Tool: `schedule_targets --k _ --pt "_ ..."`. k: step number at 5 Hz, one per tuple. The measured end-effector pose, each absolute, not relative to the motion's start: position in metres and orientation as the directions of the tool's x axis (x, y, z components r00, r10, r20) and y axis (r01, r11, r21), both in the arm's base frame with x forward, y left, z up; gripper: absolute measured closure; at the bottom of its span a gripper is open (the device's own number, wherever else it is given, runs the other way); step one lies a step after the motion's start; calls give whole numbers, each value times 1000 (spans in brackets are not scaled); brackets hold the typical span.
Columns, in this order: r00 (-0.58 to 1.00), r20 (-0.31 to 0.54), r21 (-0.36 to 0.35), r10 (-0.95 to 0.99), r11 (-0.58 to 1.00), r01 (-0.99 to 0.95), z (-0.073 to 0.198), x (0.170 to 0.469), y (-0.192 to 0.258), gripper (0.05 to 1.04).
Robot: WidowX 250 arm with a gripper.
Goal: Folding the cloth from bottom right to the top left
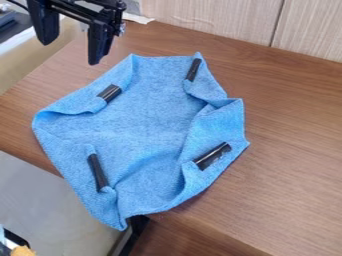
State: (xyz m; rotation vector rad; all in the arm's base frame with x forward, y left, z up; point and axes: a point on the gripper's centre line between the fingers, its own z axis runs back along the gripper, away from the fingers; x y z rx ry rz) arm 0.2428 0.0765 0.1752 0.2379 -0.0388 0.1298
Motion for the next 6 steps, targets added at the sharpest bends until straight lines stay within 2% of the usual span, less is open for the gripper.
schedule_targets --k 1,2,3,4,6 --pt "993 28 223 117 967 -121 168 242 75 83" --pt "1000 26 167 7 986 -11 160 238 57 83" --pt "997 50 155 -55 987 47 158 239 42 83" --pt "984 71 104 -163 982 155 148 241 14 83" --pt "940 62 49 -336 942 333 127 242 -53 83"
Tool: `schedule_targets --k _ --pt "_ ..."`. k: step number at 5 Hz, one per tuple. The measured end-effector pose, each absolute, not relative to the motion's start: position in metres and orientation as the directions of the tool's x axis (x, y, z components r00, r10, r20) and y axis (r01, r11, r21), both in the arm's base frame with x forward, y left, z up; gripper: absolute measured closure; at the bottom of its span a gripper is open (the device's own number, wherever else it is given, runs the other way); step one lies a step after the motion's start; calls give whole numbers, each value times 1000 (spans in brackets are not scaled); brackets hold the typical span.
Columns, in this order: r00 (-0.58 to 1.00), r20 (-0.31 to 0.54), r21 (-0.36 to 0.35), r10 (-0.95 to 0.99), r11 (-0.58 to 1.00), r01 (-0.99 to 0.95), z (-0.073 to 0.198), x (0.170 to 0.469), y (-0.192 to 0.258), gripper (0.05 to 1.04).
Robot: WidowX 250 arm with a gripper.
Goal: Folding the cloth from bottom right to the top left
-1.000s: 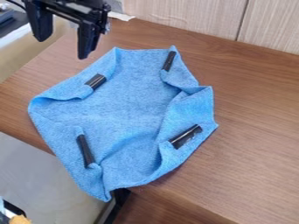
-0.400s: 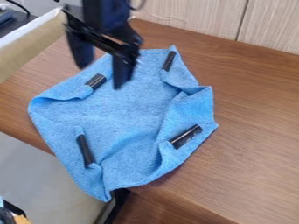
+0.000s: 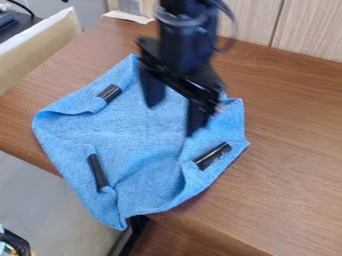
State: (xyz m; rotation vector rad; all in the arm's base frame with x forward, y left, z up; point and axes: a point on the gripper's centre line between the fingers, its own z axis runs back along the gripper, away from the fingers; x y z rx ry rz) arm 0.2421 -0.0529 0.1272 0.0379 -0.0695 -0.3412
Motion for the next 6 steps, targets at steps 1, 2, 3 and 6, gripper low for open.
schedule_targets --k 1,2,3,6 --pt "923 25 37 -385 923 384 109 242 -71 83" --pt "915 -4 15 -402 915 402 92 244 -78 83" --pt "910 -18 -2 -415 910 415 81 246 -81 83" --pt "901 -44 -15 -432 902 432 65 248 -83 711"
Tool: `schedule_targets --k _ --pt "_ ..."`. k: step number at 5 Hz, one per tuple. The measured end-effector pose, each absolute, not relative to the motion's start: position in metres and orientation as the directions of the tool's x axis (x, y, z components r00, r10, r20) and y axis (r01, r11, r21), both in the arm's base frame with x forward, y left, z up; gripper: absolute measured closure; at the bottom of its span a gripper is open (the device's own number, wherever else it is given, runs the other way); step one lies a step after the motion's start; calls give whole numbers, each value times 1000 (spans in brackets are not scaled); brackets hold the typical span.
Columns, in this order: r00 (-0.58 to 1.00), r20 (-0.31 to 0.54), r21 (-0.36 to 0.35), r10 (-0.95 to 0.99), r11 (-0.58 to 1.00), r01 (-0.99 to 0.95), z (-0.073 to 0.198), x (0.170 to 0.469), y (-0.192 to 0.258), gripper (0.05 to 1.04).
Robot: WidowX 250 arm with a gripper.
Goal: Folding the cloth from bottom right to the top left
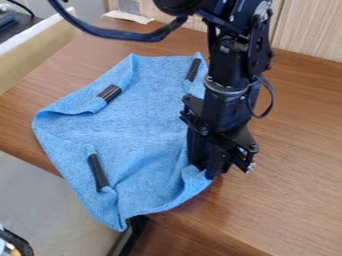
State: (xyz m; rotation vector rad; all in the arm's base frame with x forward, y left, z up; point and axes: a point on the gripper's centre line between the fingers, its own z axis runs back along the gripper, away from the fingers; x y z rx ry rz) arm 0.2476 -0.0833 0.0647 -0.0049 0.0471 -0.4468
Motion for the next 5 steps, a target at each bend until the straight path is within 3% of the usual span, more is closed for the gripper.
schedule_targets --k 1,2,4,5 --pt "899 -44 -15 -435 901 435 64 247 -84 897" --pt "902 -41 -17 -429 903 429 64 247 -83 995" --pt "906 -39 -21 -421 907 420 73 244 -80 1015" --pt "920 16 -13 -391 920 391 92 250 -73 1015"
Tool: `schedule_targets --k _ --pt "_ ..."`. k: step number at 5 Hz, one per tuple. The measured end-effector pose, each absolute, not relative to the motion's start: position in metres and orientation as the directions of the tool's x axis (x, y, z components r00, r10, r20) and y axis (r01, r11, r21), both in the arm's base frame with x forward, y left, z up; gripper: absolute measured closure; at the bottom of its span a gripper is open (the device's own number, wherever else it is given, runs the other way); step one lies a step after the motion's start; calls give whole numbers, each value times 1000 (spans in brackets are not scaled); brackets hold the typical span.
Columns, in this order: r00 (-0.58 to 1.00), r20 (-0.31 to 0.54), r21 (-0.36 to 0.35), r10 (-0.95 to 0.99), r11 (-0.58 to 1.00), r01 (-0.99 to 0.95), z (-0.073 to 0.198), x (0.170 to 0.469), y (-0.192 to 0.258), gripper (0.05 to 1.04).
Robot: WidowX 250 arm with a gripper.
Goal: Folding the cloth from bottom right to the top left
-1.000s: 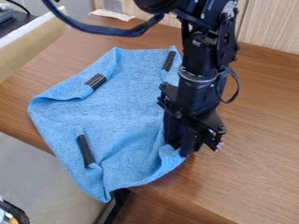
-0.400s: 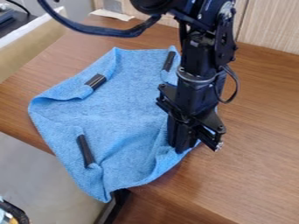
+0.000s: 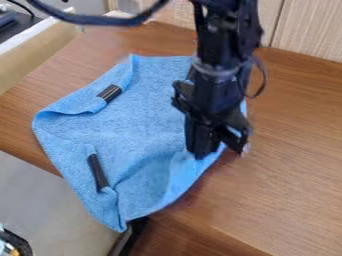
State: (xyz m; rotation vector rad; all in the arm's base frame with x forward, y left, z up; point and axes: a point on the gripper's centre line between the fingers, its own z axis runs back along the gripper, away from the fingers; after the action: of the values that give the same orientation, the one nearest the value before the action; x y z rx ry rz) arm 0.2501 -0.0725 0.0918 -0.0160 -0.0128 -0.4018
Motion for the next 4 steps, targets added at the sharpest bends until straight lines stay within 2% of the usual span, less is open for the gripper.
schedule_targets --k 1,3,4 --pt "933 70 -3 -354 935 355 116 259 -63 1015" --pt "965 157 11 -210 977 211 156 301 -10 1015" --pt "977 161 15 -137 991 136 158 323 28 1015"
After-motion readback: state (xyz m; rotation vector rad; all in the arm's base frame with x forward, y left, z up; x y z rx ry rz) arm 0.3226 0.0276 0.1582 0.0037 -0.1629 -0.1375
